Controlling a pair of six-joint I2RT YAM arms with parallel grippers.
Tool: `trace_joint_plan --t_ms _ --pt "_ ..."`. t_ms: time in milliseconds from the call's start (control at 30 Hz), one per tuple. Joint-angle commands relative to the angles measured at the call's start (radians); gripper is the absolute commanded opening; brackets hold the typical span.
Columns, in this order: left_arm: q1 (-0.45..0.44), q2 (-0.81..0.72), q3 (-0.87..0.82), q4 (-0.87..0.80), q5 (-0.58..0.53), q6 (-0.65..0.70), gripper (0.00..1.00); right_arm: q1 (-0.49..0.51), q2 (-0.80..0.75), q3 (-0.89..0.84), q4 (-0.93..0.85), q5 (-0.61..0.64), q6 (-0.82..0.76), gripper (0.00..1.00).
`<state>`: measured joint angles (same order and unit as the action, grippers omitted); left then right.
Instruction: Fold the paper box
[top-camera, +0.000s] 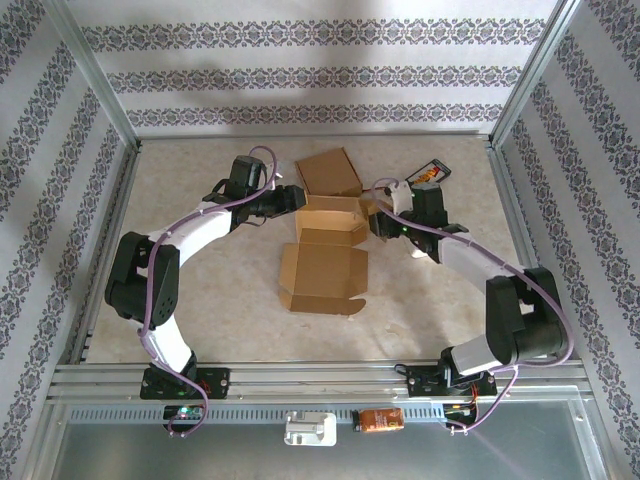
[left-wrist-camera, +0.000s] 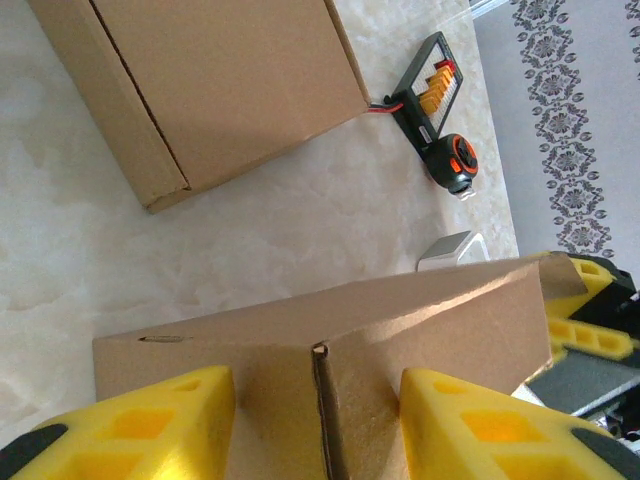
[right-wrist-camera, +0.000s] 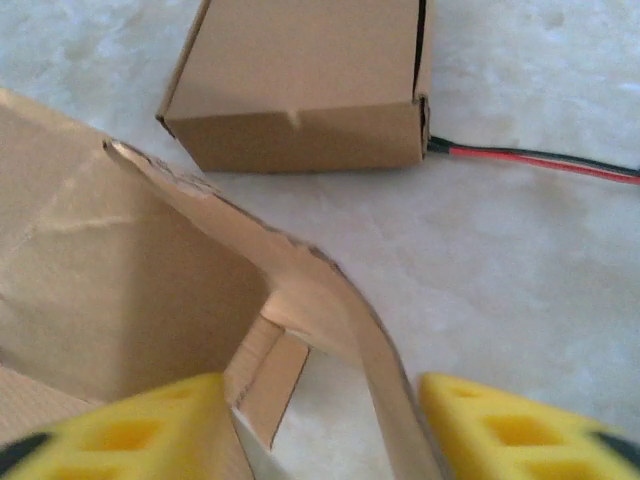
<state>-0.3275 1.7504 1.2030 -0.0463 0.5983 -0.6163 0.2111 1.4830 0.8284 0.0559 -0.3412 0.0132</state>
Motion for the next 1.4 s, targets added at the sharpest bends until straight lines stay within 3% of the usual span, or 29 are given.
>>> trace_joint_plan --t_ms 0,67,233,400,533,700,900,1000,1100,1233,1300,1367 --pt "-0.010 0.018 0.014 -0.057 -0.008 0.023 0.46 -0.005 0.001 0.032 0.013 -0.072 0.044 0.31" --pt "-0.008 0.017 0.010 -0.044 -0.009 0.013 0.46 0.012 -0.010 0.028 0.008 -0.073 0.072 0.22" --pt "-0.010 0.024 0.025 -0.039 -0.014 0.004 0.47 0.080 -0.051 0.007 -0.003 -0.018 0.156 0.11" --pt "-0.015 0.015 0.031 -0.037 -0.021 0.009 0.48 0.124 -0.076 0.000 -0.022 0.087 0.225 0.06" --pt "-0.019 -0.050 0.006 -0.032 -0.064 0.051 0.62 0.129 -0.094 -0.018 -0.035 0.177 0.197 0.06" --pt "-0.019 -0.204 -0.039 -0.066 -0.209 0.151 0.78 0.129 -0.115 -0.029 -0.044 0.229 0.157 0.05" --pt "-0.056 -0.402 -0.120 -0.137 -0.391 0.197 0.80 0.131 -0.116 -0.021 -0.042 0.228 0.158 0.05" --pt "-0.175 -0.478 -0.191 -0.126 -0.512 0.169 0.70 0.136 -0.106 -0.014 -0.047 0.219 0.165 0.05" --pt "-0.317 -0.469 -0.279 -0.022 -0.546 0.057 0.52 0.139 -0.102 -0.014 -0.050 0.214 0.172 0.06" --pt "-0.476 -0.302 -0.293 0.086 -0.556 -0.013 0.21 0.142 -0.101 -0.015 -0.051 0.214 0.186 0.06" --pt "-0.521 -0.185 -0.241 0.092 -0.519 -0.002 0.00 0.142 -0.097 -0.017 -0.051 0.208 0.189 0.07" --pt "-0.550 -0.073 -0.189 0.082 -0.511 0.016 0.00 0.142 -0.096 -0.015 -0.057 0.208 0.193 0.07"
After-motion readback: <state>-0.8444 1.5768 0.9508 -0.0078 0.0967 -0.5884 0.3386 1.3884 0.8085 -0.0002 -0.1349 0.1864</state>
